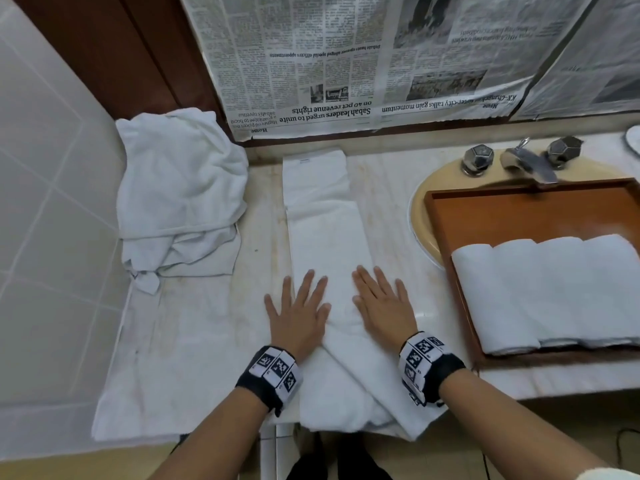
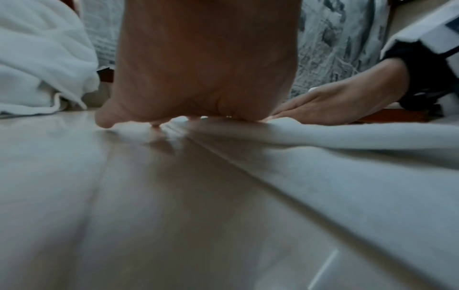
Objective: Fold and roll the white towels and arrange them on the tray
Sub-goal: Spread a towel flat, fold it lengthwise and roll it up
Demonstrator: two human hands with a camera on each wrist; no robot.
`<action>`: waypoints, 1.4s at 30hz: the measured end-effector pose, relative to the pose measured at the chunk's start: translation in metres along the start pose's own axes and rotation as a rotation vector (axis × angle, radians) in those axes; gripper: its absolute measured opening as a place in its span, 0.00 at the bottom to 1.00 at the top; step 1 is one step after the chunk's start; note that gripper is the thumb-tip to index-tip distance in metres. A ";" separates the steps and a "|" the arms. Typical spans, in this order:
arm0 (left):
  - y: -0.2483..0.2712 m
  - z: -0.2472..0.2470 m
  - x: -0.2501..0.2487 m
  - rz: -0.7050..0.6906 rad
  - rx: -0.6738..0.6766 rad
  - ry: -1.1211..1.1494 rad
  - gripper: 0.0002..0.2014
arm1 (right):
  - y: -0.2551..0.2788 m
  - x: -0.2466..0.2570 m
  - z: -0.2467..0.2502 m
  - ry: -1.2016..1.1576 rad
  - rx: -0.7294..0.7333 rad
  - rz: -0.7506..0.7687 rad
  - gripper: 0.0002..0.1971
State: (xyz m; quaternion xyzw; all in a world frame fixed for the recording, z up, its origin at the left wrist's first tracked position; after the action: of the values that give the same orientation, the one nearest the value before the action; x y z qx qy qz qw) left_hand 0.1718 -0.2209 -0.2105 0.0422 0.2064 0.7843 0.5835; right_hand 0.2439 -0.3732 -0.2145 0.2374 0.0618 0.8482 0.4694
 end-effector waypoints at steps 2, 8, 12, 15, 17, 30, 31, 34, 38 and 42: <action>0.001 0.001 0.015 0.060 -0.004 0.011 0.27 | 0.003 -0.018 0.004 0.010 -0.017 -0.074 0.29; 0.024 0.003 0.014 0.049 0.038 0.025 0.27 | 0.029 -0.003 0.013 -0.071 -0.074 0.038 0.29; 0.034 -0.009 0.007 0.036 0.080 0.017 0.29 | 0.047 0.016 -0.010 -0.045 -0.030 0.096 0.37; 0.017 0.001 0.012 0.042 0.055 -0.019 0.29 | 0.033 0.013 -0.007 -0.034 -0.008 0.045 0.41; -0.002 0.008 0.015 0.046 0.057 -0.036 0.29 | 0.016 0.015 -0.001 -0.033 0.018 0.026 0.41; -0.101 0.057 0.022 -0.046 -0.094 0.019 0.27 | -0.084 0.000 0.061 -0.117 -0.018 0.014 0.28; -0.097 0.060 0.017 -0.079 -0.133 0.025 0.25 | -0.077 -0.006 0.066 -0.163 -0.049 -0.003 0.27; -0.079 0.063 -0.010 -0.255 -0.191 0.062 0.20 | -0.043 -0.035 0.067 -0.240 -0.096 -0.126 0.21; -0.070 0.048 -0.033 -0.300 -0.112 0.030 0.19 | 0.009 -0.062 0.048 -0.236 -0.069 -0.230 0.20; -0.069 0.046 -0.036 -0.268 -0.138 0.002 0.16 | 0.024 -0.070 0.043 -0.281 -0.113 -0.278 0.18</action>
State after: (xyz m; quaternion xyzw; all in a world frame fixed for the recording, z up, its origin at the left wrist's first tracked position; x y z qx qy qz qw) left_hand 0.2595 -0.2258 -0.1879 -0.0270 0.1563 0.7118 0.6842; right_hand 0.2762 -0.4498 -0.1933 0.3161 -0.0199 0.7357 0.5986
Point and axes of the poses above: each hand's wrist, its own y-axis away from the middle knuckle, its own z-axis out of the back of the hand, x = y × z, the point moved 9 cm from there along -y, towards the middle knuckle, and after that the axes turned 6 degrees about -y, right-handed, at the moved point
